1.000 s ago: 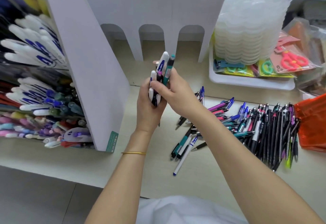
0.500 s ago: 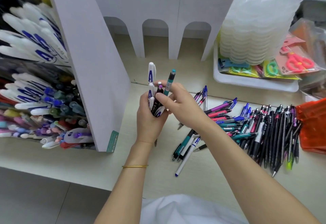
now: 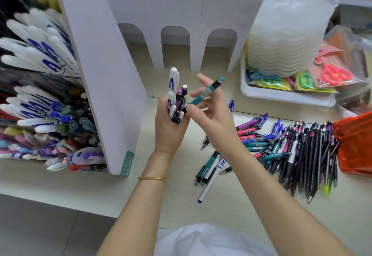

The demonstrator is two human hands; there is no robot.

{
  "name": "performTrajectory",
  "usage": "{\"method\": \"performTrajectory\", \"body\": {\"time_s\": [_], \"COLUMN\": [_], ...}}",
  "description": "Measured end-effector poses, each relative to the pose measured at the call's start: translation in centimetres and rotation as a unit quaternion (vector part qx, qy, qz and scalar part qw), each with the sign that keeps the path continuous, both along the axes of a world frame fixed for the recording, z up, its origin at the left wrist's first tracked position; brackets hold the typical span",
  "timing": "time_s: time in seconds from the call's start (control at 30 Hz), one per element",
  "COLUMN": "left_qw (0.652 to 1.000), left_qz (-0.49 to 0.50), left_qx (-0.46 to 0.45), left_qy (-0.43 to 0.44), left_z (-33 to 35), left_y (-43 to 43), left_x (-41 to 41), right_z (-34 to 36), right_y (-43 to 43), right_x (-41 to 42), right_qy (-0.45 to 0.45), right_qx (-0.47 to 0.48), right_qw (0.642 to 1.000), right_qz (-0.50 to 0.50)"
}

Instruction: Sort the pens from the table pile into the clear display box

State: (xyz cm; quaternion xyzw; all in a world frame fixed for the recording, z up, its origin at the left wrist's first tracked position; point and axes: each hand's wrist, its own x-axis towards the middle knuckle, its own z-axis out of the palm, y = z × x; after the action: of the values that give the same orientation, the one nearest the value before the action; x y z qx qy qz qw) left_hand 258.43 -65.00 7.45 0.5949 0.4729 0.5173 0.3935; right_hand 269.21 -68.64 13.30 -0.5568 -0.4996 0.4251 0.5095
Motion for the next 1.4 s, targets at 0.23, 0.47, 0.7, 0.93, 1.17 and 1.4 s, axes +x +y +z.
{"method": "performTrajectory", "body": {"time_s": [0.23, 0.47, 0.7, 0.93, 1.17, 1.4], "left_qw": [0.999, 0.999, 0.999, 0.997, 0.993, 0.993], "left_qz": [0.021, 0.032, 0.03, 0.033, 0.02, 0.035], "left_qx": [-0.018, -0.032, -0.019, -0.058, -0.093, -0.084], "left_qy": [0.026, -0.007, -0.026, -0.039, -0.075, 0.073], "left_z": [-0.6, -0.6, -0.4, -0.5, -0.6, -1.3], "left_y": [0.0, -0.8, 0.0, -0.3, -0.7, 0.4], "left_x": [0.0, -0.2, -0.2, -0.2, -0.3, -1.3], "right_z": [0.8, 0.8, 0.5, -0.5, 0.1, -0.1], "right_y": [1.9, 1.7, 1.5, 1.5, 1.5, 2.4], "right_x": [-0.4, -0.1, -0.6, -0.8, -1.3, -1.8], "right_qy": [-0.233, -0.259, -0.28, -0.315, -0.2, -0.179], "right_qx": [0.041, 0.017, 0.016, -0.053, -0.07, -0.077], "right_qw": [0.97, 0.955, 0.951, 0.936, 0.964, 0.968], "right_qz": [0.053, 0.145, 0.129, 0.149, 0.158, 0.158]}}
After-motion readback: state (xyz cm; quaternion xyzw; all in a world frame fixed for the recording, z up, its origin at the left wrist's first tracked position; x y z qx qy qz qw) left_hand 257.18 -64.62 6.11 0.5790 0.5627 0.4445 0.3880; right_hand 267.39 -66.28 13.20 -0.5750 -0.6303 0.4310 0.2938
